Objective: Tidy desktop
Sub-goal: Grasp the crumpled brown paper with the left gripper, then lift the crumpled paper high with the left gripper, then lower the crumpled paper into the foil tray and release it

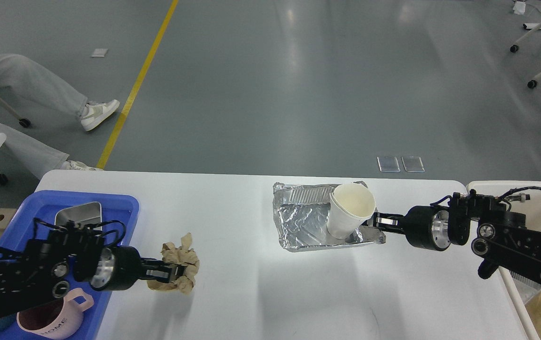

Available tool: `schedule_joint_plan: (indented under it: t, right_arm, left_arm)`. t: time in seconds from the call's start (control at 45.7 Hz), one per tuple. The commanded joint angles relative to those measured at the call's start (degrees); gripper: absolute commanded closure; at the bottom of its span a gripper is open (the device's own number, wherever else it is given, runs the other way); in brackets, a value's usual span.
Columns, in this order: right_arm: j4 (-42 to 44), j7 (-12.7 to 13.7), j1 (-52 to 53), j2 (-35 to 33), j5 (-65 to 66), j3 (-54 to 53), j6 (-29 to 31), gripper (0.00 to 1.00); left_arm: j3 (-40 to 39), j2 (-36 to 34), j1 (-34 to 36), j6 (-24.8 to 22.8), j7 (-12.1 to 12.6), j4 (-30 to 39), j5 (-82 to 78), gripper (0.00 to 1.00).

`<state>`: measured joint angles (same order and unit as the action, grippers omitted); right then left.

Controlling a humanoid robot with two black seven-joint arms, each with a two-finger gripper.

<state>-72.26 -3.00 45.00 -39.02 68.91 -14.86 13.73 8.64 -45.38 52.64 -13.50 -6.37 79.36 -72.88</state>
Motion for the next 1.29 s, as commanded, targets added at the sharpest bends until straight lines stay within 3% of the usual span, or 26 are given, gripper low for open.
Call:
schedule_joint_plan:
  t: [0.0, 0.088, 0.153, 0.372, 0.503, 0.919, 1.16, 1.27]
  right_arm:
    - [0.0, 0.0, -0.1, 0.1, 0.0, 0.0, 0.1, 1.00]
    - [0.0, -0.1, -0.1, 0.3, 0.0, 0.0, 0.1, 1.00]
    - [0.0, 0.0, -0.1, 0.3, 0.0, 0.0, 0.1, 1.00]
    - [0.0, 0.0, -0.1, 0.5, 0.0, 0.0, 0.0, 1.00]
    - [0.0, 0.0, -0.1, 0.5, 0.0, 0.0, 0.1, 1.00]
    - [-0.1, 0.0, -0.3, 0.4, 0.0, 0.0, 0.0, 1.00]
    - [-0.1, 0.0, -0.3, 0.3, -0.1, 0.0, 0.0, 1.00]
    - [-0.1, 0.0, -0.3, 0.3, -0.1, 0.0, 0.0, 1.00]
  left_arm:
    - [-0.6, -10.4, 5.6, -2.7, -5.7, 3.2, 0.3, 0.97]
    - [-3.2, -16.3, 9.8, -8.0, -8.8, 3.2, 1.1, 0.96]
    - [-7.4, -20.6, 11.4, -12.7, -9.8, 3.1, 2.4, 0.95]
    - [-30.0, -27.9, 11.9, -31.0, -8.8, 2.5, 7.9, 0.92]
    - [-38.9, -28.5, 11.8, -36.8, -7.5, 2.4, 7.9, 0.92]
    - [-40.5, -25.8, 12.9, -39.4, -6.5, 2.4, 7.8, 0.92]
    - [-38.0, -5.9, 12.7, -38.8, 0.7, -4.8, 6.8, 0.91]
    - [-36.7, 4.2, 12.6, -36.6, 1.7, -9.7, 6.7, 0.91]
